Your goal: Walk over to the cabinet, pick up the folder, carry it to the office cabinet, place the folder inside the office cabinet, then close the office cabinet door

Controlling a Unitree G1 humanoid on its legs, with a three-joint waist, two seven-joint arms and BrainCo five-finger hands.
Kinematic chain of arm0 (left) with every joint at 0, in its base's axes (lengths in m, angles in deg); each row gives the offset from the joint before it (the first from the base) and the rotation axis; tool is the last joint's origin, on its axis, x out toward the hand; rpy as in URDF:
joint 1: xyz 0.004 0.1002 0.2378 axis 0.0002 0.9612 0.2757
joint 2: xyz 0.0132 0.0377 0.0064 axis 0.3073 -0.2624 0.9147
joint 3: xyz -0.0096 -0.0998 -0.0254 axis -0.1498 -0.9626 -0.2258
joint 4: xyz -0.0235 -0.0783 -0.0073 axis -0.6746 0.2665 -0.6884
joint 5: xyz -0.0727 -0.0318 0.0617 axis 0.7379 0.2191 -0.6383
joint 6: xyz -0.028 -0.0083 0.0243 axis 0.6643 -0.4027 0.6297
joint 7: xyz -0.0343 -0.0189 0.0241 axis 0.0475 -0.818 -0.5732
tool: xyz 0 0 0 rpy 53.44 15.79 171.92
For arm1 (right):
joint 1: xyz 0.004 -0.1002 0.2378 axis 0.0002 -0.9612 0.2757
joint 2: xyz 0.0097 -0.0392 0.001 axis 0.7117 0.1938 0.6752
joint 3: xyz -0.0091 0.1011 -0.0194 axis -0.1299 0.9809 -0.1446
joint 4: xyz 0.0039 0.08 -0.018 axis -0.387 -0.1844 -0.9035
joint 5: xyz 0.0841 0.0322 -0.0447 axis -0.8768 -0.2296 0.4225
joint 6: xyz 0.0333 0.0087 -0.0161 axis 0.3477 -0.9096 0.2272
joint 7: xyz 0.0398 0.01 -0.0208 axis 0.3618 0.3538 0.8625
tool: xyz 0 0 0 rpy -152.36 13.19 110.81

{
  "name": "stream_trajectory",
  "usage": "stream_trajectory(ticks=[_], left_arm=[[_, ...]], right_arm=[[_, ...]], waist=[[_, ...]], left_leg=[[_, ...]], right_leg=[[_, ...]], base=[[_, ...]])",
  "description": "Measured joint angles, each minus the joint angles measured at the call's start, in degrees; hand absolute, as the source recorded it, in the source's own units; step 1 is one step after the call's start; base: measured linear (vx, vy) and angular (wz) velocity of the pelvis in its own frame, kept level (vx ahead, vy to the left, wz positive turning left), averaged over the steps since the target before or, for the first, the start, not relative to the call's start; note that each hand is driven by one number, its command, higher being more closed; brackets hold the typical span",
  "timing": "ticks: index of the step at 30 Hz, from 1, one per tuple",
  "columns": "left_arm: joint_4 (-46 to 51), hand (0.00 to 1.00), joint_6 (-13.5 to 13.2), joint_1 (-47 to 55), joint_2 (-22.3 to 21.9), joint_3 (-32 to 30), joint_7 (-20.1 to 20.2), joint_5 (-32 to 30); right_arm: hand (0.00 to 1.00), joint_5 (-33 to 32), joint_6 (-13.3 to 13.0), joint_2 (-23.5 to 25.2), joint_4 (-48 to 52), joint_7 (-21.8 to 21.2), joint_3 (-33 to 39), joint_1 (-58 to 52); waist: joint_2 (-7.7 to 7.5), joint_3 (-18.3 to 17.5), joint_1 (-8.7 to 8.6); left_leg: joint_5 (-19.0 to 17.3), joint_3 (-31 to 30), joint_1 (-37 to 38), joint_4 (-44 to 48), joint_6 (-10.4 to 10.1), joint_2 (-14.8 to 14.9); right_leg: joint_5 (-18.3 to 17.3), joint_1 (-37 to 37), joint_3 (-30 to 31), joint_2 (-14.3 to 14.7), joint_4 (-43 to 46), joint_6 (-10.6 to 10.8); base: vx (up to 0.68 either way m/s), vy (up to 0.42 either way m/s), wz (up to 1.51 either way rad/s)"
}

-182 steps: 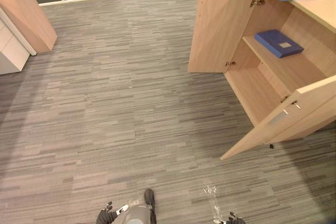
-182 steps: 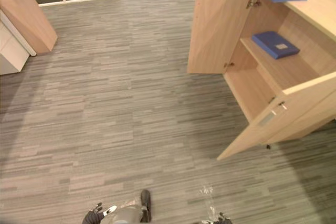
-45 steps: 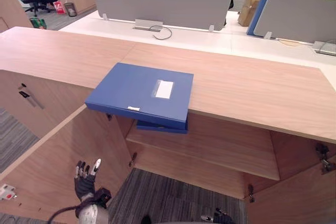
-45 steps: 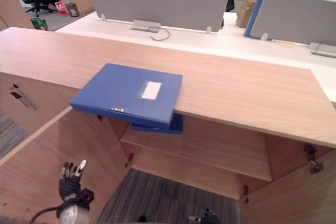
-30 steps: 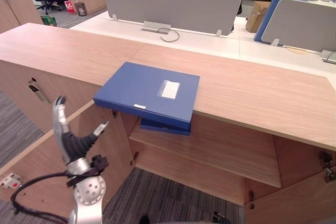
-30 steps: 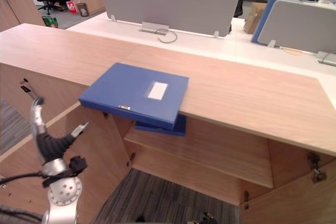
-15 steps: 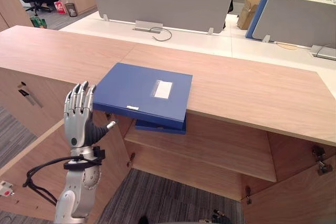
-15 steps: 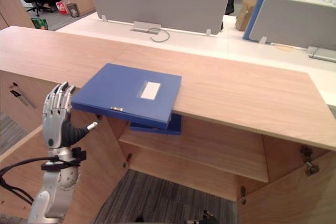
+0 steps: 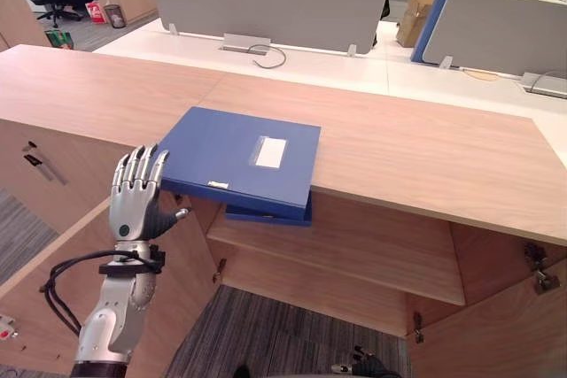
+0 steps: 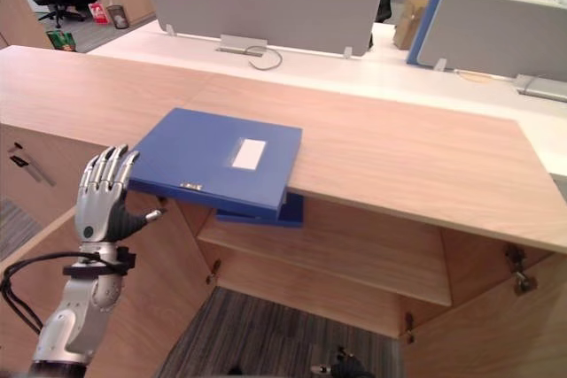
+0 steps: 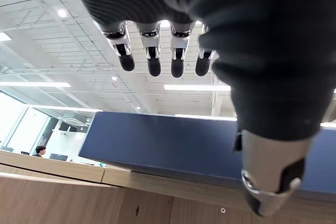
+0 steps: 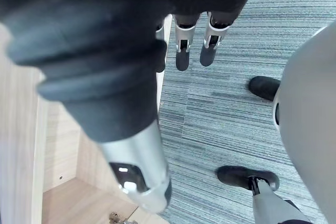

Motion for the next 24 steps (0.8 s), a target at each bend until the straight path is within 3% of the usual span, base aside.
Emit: stream_trajectory(ticks=[18,19,24], left_arm=[[-8.85,0.00,0.16,-6.77,2.70,7.14,1.01,-2.50],[-8.97,1.00,0.13,-6.91,2.83,7.27,1.09,-2.55],[-10.87,1.00,0.43,-10.11,3.99,9.05,0.87,-3.26]], right_arm=[[0.00,0.71,-0.01,0.01,0.03,0.01,-0.38,0.64],[0.00,0.71,-0.01,0.01,0.03,0.01,-0.38,0.66],[0.00,0.71,-0.01,-0.03,0.03,0.02,-0.58,0.68]], waist=[[-0.02,0.19,-1.74],[-0.02,0.19,-1.79],[-0.04,0.20,-1.85]], left_leg=[[-0.85,1.70,1.10,0.01,-0.06,0.04],[-0.87,1.74,1.13,0.01,-0.05,0.04],[-1.08,2.33,1.69,0.01,-0.02,0.04]], right_leg=[[0.17,0.55,1.50,-0.08,-0.69,0.04],[0.17,0.55,1.55,-0.08,-0.69,0.04],[0.21,0.85,2.15,-0.17,-0.70,0.07]], base=[[0.00,0.006,-0.04],[-0.01,0.014,-0.05],[-0.01,0.015,-0.06]])
